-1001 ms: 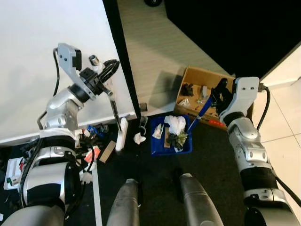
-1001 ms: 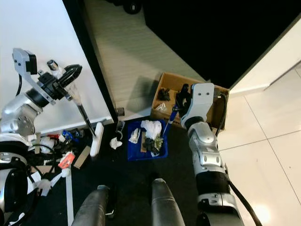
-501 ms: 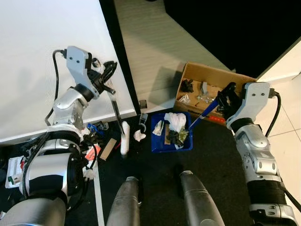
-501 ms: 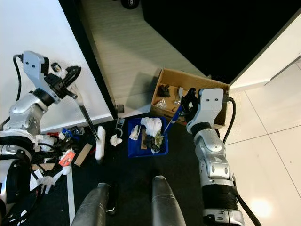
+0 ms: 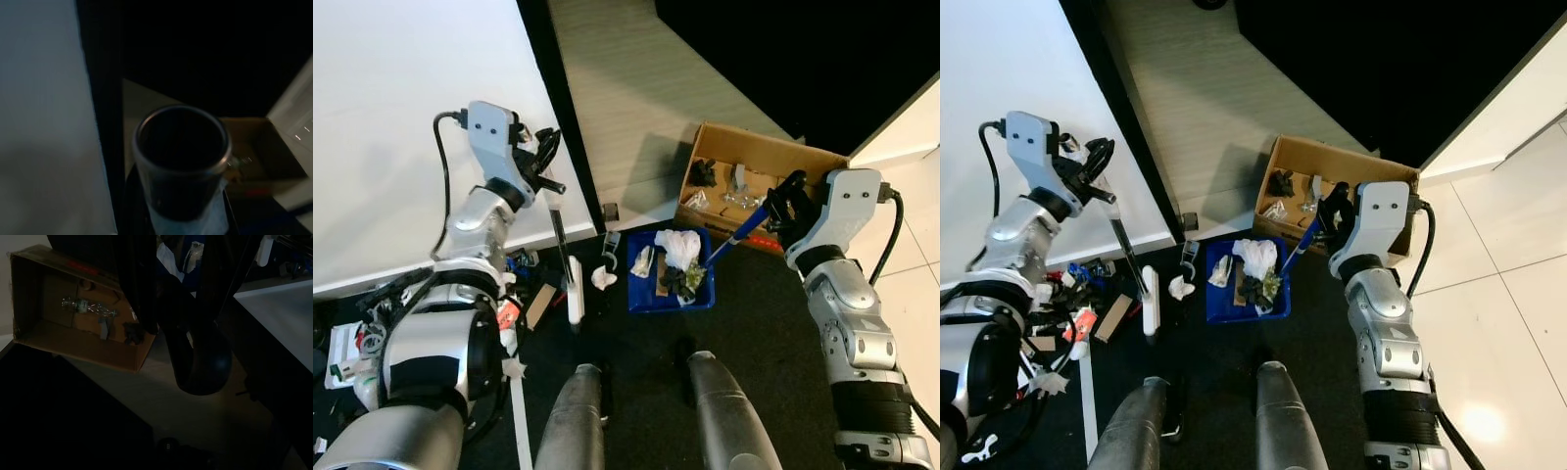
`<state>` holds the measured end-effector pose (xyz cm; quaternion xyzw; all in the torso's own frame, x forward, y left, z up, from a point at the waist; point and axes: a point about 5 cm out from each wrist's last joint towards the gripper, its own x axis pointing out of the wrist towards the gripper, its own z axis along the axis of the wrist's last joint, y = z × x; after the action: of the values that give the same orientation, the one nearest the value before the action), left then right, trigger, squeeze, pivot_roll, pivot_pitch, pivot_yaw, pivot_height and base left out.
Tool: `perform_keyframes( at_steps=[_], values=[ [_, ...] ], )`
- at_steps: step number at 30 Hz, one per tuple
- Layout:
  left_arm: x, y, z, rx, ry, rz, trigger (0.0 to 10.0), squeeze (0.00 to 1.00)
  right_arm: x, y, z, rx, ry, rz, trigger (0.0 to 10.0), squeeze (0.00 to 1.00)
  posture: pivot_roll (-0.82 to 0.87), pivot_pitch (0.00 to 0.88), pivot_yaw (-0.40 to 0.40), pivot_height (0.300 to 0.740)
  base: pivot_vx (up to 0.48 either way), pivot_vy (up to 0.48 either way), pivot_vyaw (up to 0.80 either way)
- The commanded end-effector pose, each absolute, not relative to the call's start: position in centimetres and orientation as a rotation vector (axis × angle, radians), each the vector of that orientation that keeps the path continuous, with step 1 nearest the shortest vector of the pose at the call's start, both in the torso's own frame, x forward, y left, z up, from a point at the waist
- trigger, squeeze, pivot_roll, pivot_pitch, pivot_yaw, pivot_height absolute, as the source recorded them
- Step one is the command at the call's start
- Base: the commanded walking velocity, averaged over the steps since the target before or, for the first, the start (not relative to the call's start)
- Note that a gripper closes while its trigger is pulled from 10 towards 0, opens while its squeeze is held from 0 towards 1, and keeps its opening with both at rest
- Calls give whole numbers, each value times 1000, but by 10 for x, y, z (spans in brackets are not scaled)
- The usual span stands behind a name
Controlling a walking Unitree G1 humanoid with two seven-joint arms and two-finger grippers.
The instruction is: Sweep floor
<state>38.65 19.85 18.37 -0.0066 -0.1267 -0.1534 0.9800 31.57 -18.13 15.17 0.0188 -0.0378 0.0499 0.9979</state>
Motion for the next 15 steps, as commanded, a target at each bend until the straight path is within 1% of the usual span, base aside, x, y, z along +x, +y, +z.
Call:
perform_keyframes(
  at_steps=[1,4,6,7,9,11,12,15],
  values=[
    [381,191,159,-62,-179,-301,10000,0,310,-181,137,79,-13,95,10000,0,-302,403,48,740,0,0,0],
    [385,165,164,-187,-229,-356,10000,0,310,-182,138,83,-19,90,10000,0,-309,398,50,740,0,0,0],
    [388,153,171,-284,-262,-391,10000,0,310,-181,138,83,-18,91,10000,0,-309,395,50,740,0,0,0],
    [388,153,171,-284,-262,-391,10000,0,310,-181,138,83,-18,91,10000,0,-309,395,50,740,0,0,0],
    [391,138,181,-426,-295,-482,10000,0,310,-180,138,83,-17,92,10000,0,-307,391,53,740,0,0,0],
    [392,125,189,-527,-317,-573,10000,0,311,-179,139,85,-17,94,10000,0,-305,388,55,740,0,0,0],
    [392,125,189,-527,-317,-573,10000,0,311,-179,139,85,-17,94,10000,0,-305,388,55,740,0,0,0],
    [391,112,197,-608,-330,-721,10000,0,312,-178,139,89,-20,97,10000,0,-294,378,62,740,0,0,0]
  ],
)
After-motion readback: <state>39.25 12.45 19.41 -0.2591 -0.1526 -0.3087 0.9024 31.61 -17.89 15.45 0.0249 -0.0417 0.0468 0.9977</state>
